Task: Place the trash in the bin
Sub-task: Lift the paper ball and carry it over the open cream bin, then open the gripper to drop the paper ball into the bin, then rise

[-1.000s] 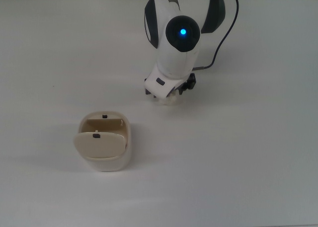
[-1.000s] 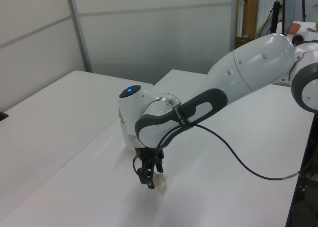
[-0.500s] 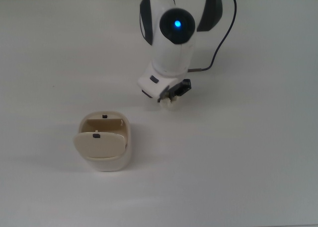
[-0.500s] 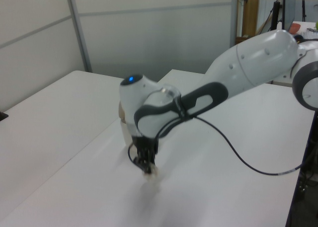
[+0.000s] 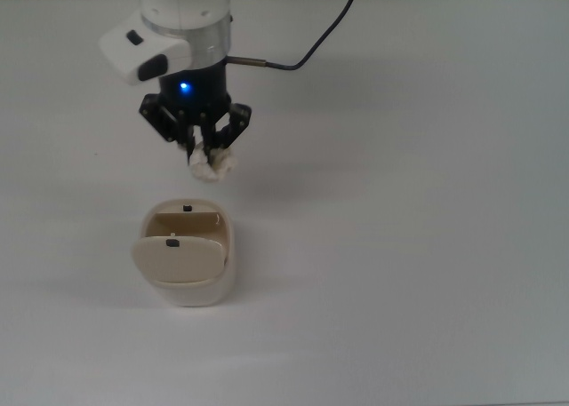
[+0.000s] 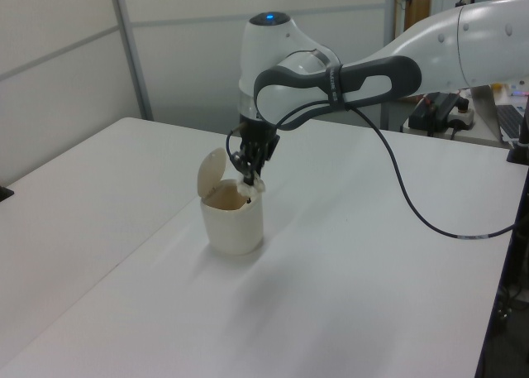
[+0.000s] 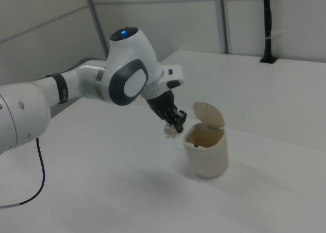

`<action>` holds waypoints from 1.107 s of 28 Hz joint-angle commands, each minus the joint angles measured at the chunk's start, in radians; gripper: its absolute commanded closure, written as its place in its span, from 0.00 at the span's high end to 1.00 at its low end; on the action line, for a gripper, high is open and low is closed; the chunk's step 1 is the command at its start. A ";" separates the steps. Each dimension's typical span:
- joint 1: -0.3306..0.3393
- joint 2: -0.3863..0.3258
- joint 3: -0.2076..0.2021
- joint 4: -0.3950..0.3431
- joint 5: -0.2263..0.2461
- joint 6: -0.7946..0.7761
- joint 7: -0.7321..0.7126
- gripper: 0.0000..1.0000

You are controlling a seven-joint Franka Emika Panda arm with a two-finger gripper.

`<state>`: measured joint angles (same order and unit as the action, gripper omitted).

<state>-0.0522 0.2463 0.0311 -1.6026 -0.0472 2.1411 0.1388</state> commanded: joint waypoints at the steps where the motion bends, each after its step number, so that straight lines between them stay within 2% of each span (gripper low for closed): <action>1: 0.002 0.068 -0.011 0.007 0.003 0.186 0.031 0.07; 7: 0.000 0.108 -0.033 0.009 -0.003 0.278 0.039 0.13; 9: -0.005 0.119 -0.033 0.009 -0.008 0.299 0.038 0.28; 10: -0.008 0.119 -0.034 0.009 -0.013 0.301 0.036 0.41; 11: -0.012 0.119 -0.034 0.009 -0.016 0.301 0.035 0.65; 12: -0.014 0.120 -0.036 0.009 -0.019 0.301 0.039 1.00; 23: -0.001 0.111 -0.030 0.007 -0.017 0.264 0.041 1.00; 31: 0.046 0.045 -0.025 0.009 -0.019 -0.030 0.039 1.00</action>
<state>-0.0403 0.3486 0.0068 -1.5883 -0.0508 2.2615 0.1538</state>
